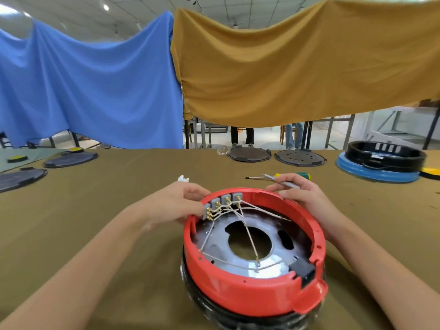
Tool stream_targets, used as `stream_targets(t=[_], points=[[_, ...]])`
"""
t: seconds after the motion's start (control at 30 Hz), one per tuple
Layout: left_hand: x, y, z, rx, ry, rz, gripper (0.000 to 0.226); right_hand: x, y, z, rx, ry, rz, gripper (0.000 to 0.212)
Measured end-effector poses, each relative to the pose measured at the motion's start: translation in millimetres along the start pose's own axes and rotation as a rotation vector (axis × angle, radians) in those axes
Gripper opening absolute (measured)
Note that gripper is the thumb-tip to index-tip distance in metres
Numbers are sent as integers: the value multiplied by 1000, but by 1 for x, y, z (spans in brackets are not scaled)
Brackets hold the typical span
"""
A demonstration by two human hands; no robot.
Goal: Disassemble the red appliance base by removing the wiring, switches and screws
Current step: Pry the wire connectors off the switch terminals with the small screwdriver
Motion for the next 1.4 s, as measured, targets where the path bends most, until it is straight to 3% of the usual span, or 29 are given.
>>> stream_targets(t=[0.3, 0.4, 0.5, 0.77, 1.07, 1.4], points=[[3, -2, 49, 152, -65, -54, 30, -5, -3, 5, 27, 74, 70, 46], [2, 6, 52, 132, -114, -42, 30, -11, -5, 8, 5, 18, 25, 37], [4, 16, 45, 42, -50, 1, 29, -12, -6, 8, -7, 23, 14, 36], [11, 26, 48, 87, -143, -272, 23, -9, -6, 2, 40, 67, -33, 41], [31, 37, 57, 53, -65, -679, 24, -8, -5, -1, 48, 41, -43, 36], [36, 41, 61, 140, 41, -774, 37, -1, -10, -2, 70, 91, 13, 39]])
Point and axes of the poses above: each hand's wrist, its own z-axis towards the middle knuckle, its own x-axis out of the palm, y = z × x, the point moved 5 cm from there along z, towards the middle knuckle, and after that the axes turned 10 degrees about z, right-handed, at the moved point
